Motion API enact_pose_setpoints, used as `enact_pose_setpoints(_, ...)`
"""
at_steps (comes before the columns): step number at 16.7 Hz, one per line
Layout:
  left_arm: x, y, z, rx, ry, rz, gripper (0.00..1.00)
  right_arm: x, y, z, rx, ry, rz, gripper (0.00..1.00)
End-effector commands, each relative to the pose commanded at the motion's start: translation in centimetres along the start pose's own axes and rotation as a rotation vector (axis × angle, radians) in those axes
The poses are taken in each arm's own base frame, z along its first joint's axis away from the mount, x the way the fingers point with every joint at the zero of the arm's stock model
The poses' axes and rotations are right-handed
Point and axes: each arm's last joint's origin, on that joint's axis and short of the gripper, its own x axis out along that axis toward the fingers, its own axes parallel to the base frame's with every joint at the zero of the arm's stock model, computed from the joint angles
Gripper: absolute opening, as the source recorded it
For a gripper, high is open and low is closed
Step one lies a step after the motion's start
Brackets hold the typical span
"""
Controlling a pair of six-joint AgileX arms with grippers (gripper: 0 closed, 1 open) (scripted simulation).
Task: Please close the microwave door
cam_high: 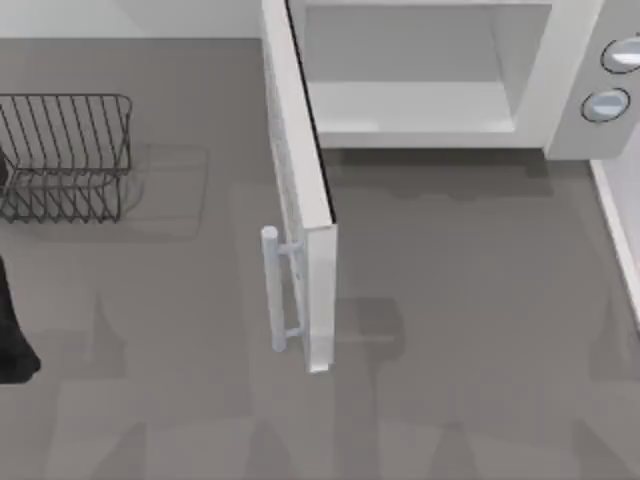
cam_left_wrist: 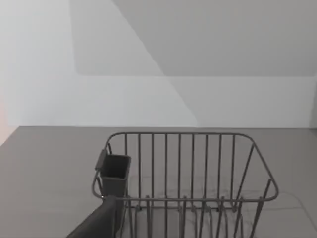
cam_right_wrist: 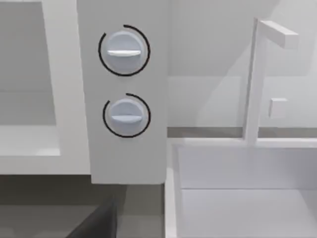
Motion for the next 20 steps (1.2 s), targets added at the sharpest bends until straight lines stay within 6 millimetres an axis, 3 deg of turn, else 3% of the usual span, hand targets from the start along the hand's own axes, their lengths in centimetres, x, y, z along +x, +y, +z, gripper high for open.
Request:
enact_pose_setpoints(6, 0.2, -0.4, 0.6, 0.062, 0.100, -0.062, 1.00, 0.0, 0.0, 0.0, 0.000, 0.000, 0.000, 1.00)
enact_pose_setpoints(11, 1.8, -1.4, 3.9, 0.252, 0.356, -0.232, 1.00, 0.0, 0.0, 0.0, 0.000, 0.000, 0.000, 1.00)
enact_pose_setpoints(15, 5.0, -2.7, 7.5, 0.430, 0.582, -0.425, 1.00, 0.0, 0.0, 0.0, 0.000, 0.000, 0.000, 1.00)
enact_pose_setpoints(20, 10.8, -5.4, 10.9, 0.597, 0.821, -0.725, 1.00, 0.0, 0.0, 0.0, 0.000, 0.000, 0.000, 1.00)
